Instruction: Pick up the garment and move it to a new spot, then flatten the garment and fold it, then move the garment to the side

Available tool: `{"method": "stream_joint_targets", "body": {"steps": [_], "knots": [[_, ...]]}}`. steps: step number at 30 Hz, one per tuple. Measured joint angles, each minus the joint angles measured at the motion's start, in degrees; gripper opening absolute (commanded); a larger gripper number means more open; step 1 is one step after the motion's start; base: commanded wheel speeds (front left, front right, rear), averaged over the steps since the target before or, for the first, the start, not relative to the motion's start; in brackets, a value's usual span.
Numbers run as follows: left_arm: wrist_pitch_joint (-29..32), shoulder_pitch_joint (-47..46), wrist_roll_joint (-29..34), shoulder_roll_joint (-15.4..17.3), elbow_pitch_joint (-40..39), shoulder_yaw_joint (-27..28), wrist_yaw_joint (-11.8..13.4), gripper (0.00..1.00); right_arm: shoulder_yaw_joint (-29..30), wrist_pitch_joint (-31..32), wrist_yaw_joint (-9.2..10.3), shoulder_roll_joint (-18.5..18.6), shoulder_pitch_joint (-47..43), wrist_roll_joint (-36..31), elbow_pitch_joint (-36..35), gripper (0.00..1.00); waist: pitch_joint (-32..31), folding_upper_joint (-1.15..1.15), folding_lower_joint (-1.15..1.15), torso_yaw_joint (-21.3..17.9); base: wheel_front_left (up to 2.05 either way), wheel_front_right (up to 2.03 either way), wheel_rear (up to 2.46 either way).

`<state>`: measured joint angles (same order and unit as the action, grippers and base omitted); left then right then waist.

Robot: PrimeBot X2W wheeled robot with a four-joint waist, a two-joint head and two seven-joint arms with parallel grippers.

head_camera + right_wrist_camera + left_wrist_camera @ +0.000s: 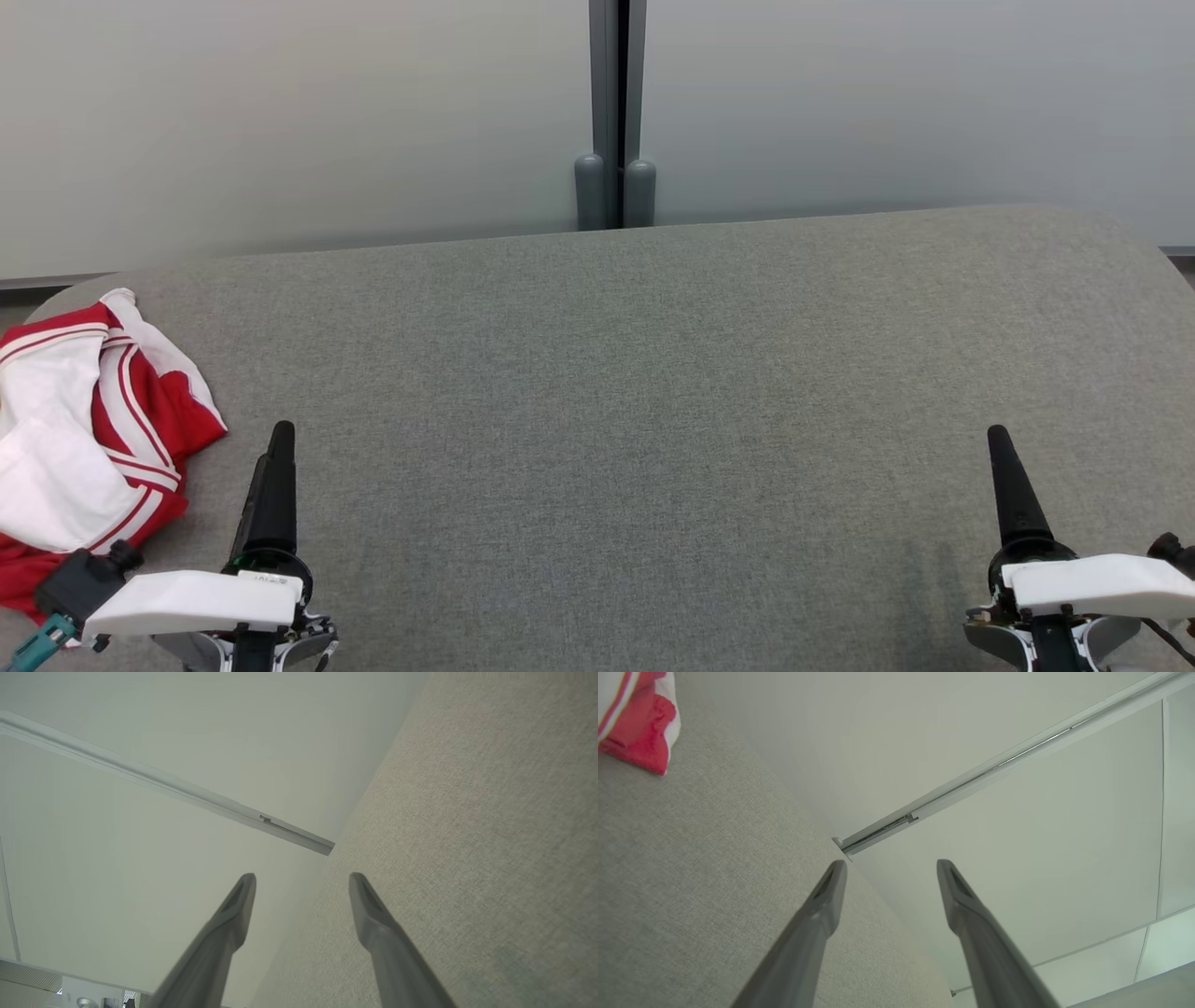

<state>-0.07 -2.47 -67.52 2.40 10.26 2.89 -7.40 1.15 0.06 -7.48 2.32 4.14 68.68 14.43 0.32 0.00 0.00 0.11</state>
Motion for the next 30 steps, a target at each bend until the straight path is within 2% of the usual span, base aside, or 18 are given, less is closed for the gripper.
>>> {"method": "stream_joint_targets", "body": {"steps": [12,22,30], "knots": [[-2.5,1.1,11.2,0.0,-1.2,-0.4,1.4,1.00,-2.1,-2.5,0.00,0.1,-0.7,-13.7,-2.1,1.00,-0.3,0.00,0.00,0.1,0.00,0.00,0.00],[-4.5,2.3,20.3,0.0,-4.1,-1.9,3.5,1.00,-4.3,-4.4,0.00,0.1,-1.3,-20.0,-2.3,1.00,-0.6,0.00,0.00,0.5,0.00,0.00,0.00],[-5.9,3.0,26.7,0.1,-5.0,-3.3,3.5,1.00,-5.3,-5.9,0.00,0.2,-1.4,-26.9,-2.7,1.00,-1.0,0.00,0.00,0.8,0.00,0.00,0.00]]}}
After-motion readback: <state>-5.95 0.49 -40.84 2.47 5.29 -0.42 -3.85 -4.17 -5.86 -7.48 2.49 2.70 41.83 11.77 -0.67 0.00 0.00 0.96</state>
